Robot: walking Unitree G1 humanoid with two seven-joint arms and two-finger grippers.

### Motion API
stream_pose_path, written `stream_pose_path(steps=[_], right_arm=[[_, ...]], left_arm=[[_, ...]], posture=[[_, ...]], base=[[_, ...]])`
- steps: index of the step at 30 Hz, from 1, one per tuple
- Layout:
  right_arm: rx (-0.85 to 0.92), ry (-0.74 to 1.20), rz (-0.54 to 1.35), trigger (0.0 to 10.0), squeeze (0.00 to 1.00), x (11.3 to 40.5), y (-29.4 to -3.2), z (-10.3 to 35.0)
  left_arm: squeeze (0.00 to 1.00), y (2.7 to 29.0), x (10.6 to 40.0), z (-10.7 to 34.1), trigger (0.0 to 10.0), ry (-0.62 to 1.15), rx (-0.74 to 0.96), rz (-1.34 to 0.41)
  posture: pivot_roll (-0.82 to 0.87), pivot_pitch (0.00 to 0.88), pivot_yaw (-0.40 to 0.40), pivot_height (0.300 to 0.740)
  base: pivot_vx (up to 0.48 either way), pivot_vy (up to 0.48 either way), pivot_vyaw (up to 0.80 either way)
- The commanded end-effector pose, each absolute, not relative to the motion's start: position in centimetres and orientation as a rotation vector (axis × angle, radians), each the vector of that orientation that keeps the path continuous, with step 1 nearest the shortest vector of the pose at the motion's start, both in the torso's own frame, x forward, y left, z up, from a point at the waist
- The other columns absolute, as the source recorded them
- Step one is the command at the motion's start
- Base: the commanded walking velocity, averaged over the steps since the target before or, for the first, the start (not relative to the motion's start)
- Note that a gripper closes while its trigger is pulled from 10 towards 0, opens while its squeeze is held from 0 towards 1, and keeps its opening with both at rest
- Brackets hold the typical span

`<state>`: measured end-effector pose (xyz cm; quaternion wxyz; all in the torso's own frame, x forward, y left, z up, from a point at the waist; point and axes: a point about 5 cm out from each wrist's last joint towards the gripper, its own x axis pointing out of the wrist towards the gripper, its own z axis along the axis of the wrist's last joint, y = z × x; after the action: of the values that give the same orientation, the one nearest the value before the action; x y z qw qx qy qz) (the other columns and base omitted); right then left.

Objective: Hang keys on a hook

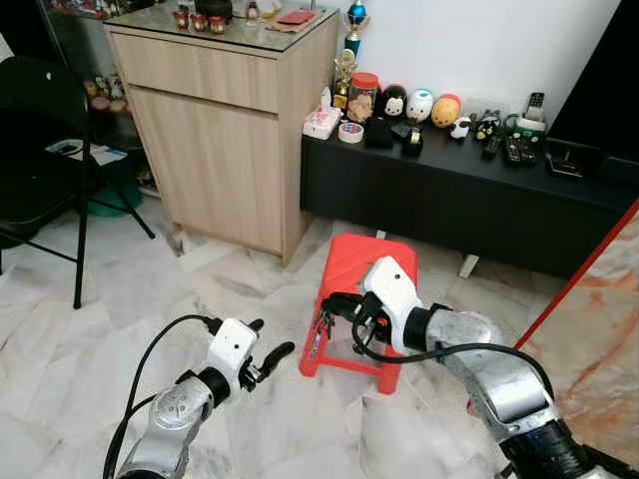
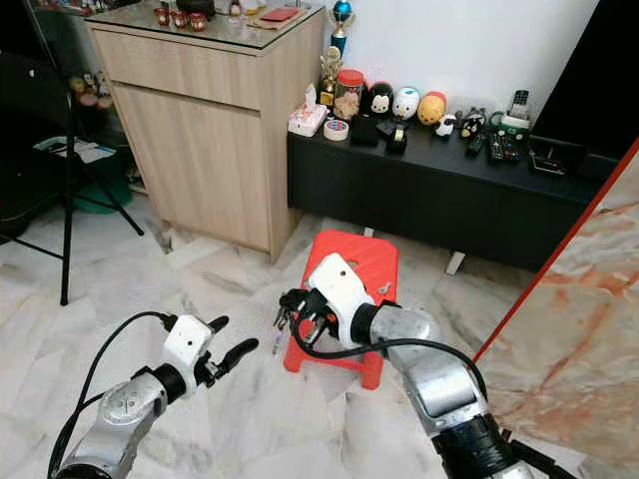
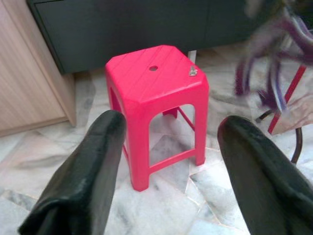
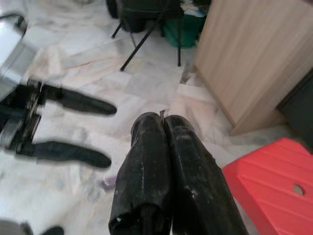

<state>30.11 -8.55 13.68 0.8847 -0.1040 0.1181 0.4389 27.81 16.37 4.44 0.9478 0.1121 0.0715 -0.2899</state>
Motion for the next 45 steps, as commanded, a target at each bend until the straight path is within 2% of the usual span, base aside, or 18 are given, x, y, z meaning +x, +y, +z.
stream_pose_path(steps=[1,10,11,30,45], right_arm=[[-0.211,0.168,0.882,10.0,0.0,30.6,-8.8,15.8],[-0.127,0.171,0.779,10.0,0.0,31.2,-8.5,16.4],[-0.108,0.172,0.763,10.0,0.0,31.3,-8.3,16.5],[0.002,0.174,0.707,10.0,0.0,30.3,-5.5,17.3],[0.0,0.23,0.716,10.0,0.0,29.4,-5.4,16.7]], left_arm=[[1.0,15.9,27.9,4.6,10.0,0.134,0.214,-0.617],[1.0,15.2,27.9,5.0,10.0,0.113,0.195,-0.651],[0.0,15.1,27.9,5.0,10.0,0.114,0.188,-0.652],[0.0,13.9,28.4,5.1,10.0,0.1,0.13,-0.635],[0.0,13.9,28.8,5.5,10.0,0.058,0.147,-0.566]], posture=[[0.06,0.0,-0.109,0.74],[0.07,0.0,-0.11,0.74],[0.07,0.0,-0.112,0.74],[0.07,0.0,-0.119,0.74],[0.06,0.0,-0.121,0.74]], base=[[0.0,0.0,0.0],[0.0,0.0,0.0],[0.0,0.0,0.0],[0.0,0.0,0.0],[0.0,0.0,0.0]])
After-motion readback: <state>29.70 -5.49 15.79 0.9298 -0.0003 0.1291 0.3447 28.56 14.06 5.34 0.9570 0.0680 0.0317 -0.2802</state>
